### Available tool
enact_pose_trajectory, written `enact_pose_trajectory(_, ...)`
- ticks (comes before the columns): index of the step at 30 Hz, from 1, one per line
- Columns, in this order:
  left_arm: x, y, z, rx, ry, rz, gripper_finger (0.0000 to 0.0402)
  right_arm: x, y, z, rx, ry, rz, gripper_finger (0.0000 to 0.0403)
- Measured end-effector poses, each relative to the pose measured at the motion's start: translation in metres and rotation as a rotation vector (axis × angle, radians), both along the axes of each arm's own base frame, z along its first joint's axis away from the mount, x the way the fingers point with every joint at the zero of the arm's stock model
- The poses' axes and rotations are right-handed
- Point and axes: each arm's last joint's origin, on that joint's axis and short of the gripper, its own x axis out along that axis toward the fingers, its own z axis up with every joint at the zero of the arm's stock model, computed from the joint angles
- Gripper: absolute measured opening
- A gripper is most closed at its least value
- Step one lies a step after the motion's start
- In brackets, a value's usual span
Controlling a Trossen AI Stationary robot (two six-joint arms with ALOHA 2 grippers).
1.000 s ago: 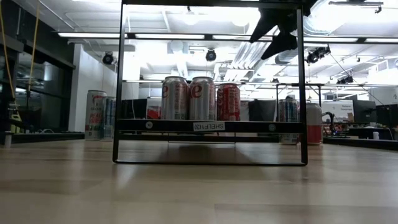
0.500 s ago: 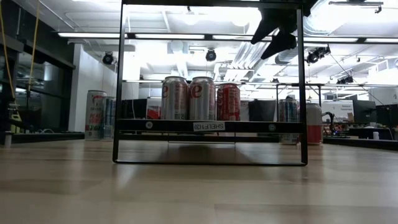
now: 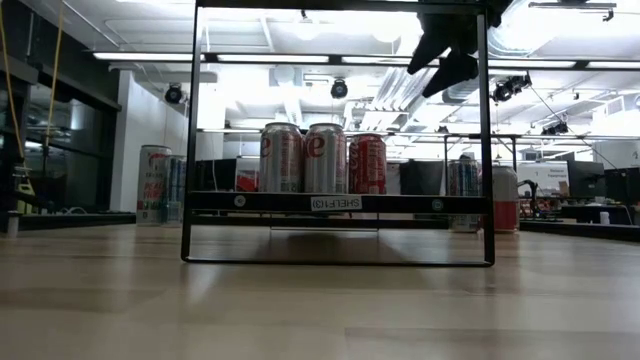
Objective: Place canned beverage on shelf
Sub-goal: Put the red silver soda can on the shelf aligned with the other red silver soda cans
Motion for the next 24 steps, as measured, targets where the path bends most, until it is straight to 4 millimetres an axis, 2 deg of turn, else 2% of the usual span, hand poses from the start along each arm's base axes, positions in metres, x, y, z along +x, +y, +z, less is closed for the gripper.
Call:
enact_pose_trajectory(7, 0.003, -0.009, -0.022, 0.022, 0.114, -0.03, 0.031, 0.0, 0.0, 0.0, -0.002, 0.002, 0.002, 0.0371)
enact_pose_trajectory(14, 0.008, -0.011, -0.032, 0.046, 0.128, -0.021, 0.0308, 0.0, 0.0, 0.0, -0.002, 0.002, 0.003, 0.0371)
enact_pose_trajectory(17, 0.008, -0.011, -0.033, 0.047, 0.13, -0.021, 0.0282, 0.0, 0.0, 0.0, -0.003, 0.003, 0.004, 0.0371)
enact_pose_trajectory(20, 0.009, -0.008, -0.029, 0.038, 0.124, -0.012, 0.0229, 0.0, 0.0, 0.0, -0.003, 0.003, 0.004, 0.0371)
enact_pose_trajectory(24, 0.015, 0.005, -0.012, -0.003, 0.094, 0.02, 0.0225, 0.0, 0.0, 0.0, -0.012, 0.007, 0.014, 0.0371)
